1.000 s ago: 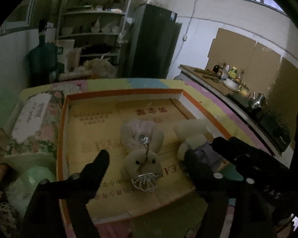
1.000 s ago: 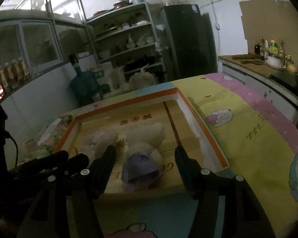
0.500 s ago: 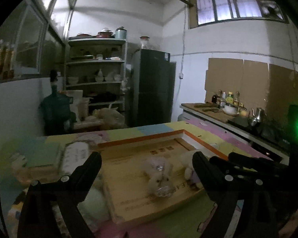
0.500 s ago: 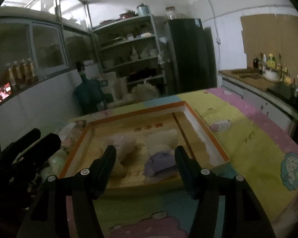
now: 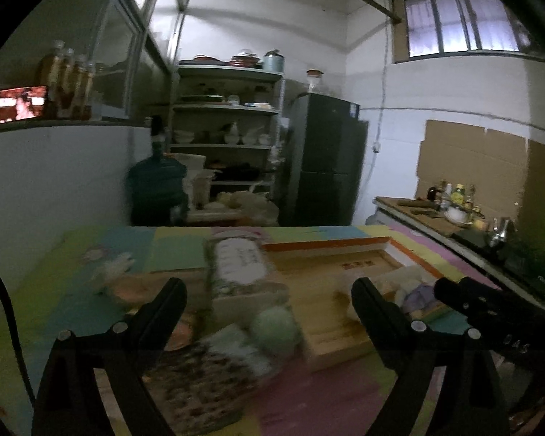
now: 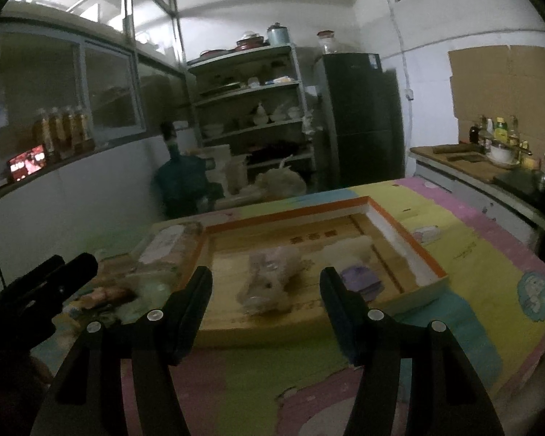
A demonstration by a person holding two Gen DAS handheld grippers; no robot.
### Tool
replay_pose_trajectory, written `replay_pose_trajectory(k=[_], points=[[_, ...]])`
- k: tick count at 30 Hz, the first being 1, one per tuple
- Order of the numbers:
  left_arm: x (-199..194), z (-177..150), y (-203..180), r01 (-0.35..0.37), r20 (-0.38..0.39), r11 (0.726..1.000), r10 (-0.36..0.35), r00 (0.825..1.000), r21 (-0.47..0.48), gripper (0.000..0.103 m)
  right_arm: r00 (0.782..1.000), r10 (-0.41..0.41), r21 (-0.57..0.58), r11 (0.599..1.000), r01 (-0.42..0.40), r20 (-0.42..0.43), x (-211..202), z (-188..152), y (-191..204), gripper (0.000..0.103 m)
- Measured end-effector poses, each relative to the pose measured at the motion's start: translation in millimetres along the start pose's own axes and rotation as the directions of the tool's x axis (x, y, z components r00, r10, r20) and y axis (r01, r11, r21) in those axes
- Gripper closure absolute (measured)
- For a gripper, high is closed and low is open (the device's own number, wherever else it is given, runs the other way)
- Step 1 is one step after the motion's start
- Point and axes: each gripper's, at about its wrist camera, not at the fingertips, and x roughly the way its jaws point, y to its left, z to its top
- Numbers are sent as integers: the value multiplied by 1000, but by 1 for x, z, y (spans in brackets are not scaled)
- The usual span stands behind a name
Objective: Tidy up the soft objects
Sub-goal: 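Withdraw both tools from the tray back toward the pile of items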
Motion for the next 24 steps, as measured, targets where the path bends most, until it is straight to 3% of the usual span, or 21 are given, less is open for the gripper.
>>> replay_pose_trajectory(k=[5,14,24], points=[[-14,-6,23,-47,-6,999,47,999,-27,11,1000,24,-25,999,-24,-3,-4,-2,25,29],[-36,-10,51,-131,-4,991,131,991,-34,11,997,69,-78,994,-71,-28,-8,-10,61,27],[-52,-13,74,-167,-3,985,168,986,-48,11,992,117,-119,986,-121,-38,-9,-15,94,27]])
